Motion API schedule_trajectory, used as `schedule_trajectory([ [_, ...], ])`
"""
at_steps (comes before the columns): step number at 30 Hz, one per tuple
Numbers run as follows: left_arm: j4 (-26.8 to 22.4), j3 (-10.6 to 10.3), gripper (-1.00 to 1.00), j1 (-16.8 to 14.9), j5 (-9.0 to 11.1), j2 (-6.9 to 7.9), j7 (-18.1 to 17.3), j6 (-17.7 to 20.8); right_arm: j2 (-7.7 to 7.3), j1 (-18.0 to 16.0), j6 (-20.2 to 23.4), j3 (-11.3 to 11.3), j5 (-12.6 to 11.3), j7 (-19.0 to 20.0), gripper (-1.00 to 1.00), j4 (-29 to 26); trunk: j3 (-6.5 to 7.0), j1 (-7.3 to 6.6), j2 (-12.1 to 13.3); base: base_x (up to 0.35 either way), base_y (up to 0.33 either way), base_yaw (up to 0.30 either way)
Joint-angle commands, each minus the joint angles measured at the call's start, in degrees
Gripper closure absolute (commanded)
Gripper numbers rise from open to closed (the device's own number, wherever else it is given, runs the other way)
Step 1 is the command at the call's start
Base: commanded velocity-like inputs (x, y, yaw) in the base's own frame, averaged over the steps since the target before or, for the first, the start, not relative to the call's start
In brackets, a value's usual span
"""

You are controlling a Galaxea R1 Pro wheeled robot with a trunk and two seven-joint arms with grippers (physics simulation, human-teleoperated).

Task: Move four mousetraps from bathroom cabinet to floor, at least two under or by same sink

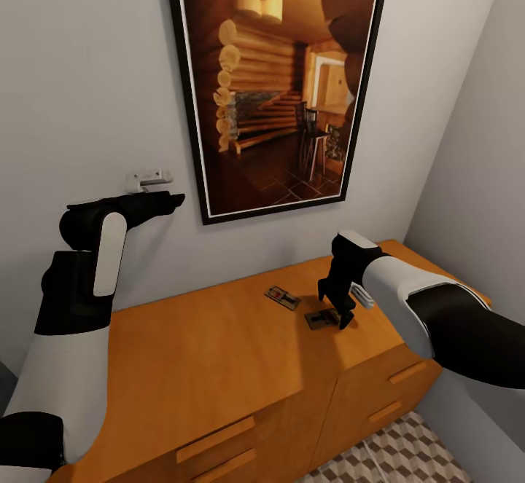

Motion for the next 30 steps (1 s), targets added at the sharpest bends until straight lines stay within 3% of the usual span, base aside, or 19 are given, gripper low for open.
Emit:
schedule_trajectory([
  [1,-0.03,-0.09,-1.00,-0.05,0.28,0.06,0.64,0.23,-0.01,-0.05,0.60,0.47,-0.38,-0.21,-1.00,-0.02,-0.07,0.00,-0.04,0.000,0.000,0.000],
  [21,-0.03,-0.09,-1.00,-0.06,0.28,0.06,0.64,0.23,0.02,0.00,0.60,0.51,-0.38,-0.15,-1.00,-0.04,-0.07,0.00,-0.04,0.000,0.000,0.000],
  [30,-0.03,-0.09,-1.00,-0.05,0.28,0.06,0.64,0.23,0.05,0.47,0.60,0.53,-0.38,-0.09,-1.00,-0.02,-1.32,1.54,-2.85,0.000,0.000,0.000],
])
